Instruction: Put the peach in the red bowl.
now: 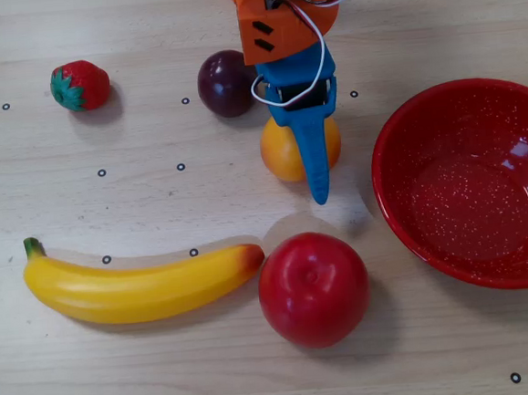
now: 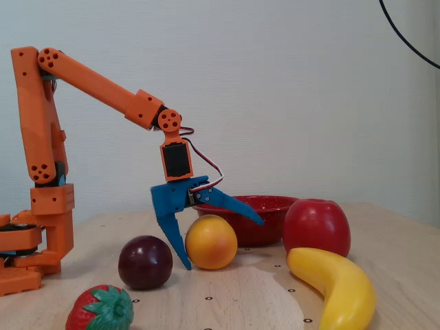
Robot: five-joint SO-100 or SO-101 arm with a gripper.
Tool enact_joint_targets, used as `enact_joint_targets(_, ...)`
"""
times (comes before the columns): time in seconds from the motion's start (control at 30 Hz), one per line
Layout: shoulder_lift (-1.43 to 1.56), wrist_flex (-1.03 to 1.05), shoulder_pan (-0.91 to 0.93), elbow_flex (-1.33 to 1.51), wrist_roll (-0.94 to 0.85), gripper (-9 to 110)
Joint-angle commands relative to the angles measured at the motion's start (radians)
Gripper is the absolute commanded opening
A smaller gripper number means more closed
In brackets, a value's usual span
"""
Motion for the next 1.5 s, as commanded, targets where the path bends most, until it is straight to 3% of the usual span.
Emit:
enact_joint_targets(0.0,0.023,-0.031,-0.035,-0.009,0.023,50)
enact_joint_targets(0.43,0.021,-0.051,-0.038,-0.002,0.034,36)
enact_joint_targets(0.77,0.018,-0.08,-0.049,0.025,0.051,32)
enact_joint_targets(1.37,0.014,-0.1,-0.055,0.035,0.077,0)
enact_joint_targets(1.47,0.018,-0.092,-0.058,0.035,0.077,0)
